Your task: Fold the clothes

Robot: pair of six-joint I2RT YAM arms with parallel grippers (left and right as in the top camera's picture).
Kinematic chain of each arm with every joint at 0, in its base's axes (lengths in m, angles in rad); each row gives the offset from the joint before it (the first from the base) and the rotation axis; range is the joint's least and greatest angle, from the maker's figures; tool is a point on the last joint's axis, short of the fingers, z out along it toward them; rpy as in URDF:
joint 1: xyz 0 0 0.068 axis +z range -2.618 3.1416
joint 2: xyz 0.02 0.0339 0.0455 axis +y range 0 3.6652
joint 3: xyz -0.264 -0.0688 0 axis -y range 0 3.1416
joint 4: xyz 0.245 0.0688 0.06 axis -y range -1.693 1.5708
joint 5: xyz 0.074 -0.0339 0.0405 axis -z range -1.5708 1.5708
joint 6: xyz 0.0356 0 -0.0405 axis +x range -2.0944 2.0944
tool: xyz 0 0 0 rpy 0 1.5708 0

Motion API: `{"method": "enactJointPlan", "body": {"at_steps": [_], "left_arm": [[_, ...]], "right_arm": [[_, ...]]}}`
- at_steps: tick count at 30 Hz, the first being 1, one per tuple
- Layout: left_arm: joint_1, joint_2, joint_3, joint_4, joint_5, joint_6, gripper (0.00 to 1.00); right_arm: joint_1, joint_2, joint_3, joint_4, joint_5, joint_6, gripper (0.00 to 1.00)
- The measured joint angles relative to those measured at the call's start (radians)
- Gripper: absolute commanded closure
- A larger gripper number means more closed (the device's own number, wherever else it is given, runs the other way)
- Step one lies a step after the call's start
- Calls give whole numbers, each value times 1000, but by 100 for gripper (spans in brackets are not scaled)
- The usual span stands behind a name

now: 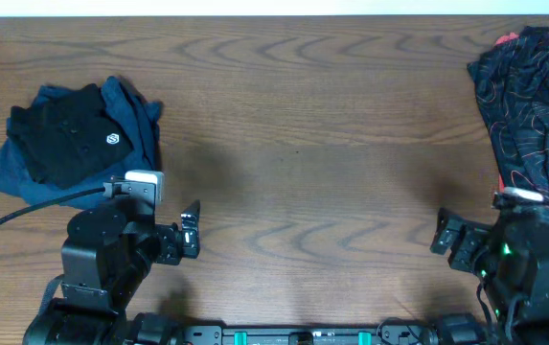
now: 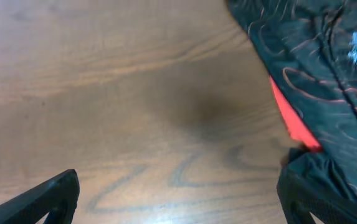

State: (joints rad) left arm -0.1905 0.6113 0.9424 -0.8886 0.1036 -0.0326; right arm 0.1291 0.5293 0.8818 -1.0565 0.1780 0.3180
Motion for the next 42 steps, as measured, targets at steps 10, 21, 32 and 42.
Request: {"method": "enactJointPlan", "body": {"at_steps": [10, 21, 32, 42], "left_arm": [[0, -1, -3, 1, 0, 0, 2], [0, -1, -3, 1, -3, 0, 2], [0, -1, -3, 2, -3, 0, 2], [0, -1, -3, 2, -3, 0, 2]], "right_arm": [[-55, -369, -425, 481, -112, -150, 1], [-75, -515, -739, 916, -172, -208, 1], [-75, -517, -875, 991, -213, -248, 1], [-75, -517, -875, 991, -222, -251, 1]]}}
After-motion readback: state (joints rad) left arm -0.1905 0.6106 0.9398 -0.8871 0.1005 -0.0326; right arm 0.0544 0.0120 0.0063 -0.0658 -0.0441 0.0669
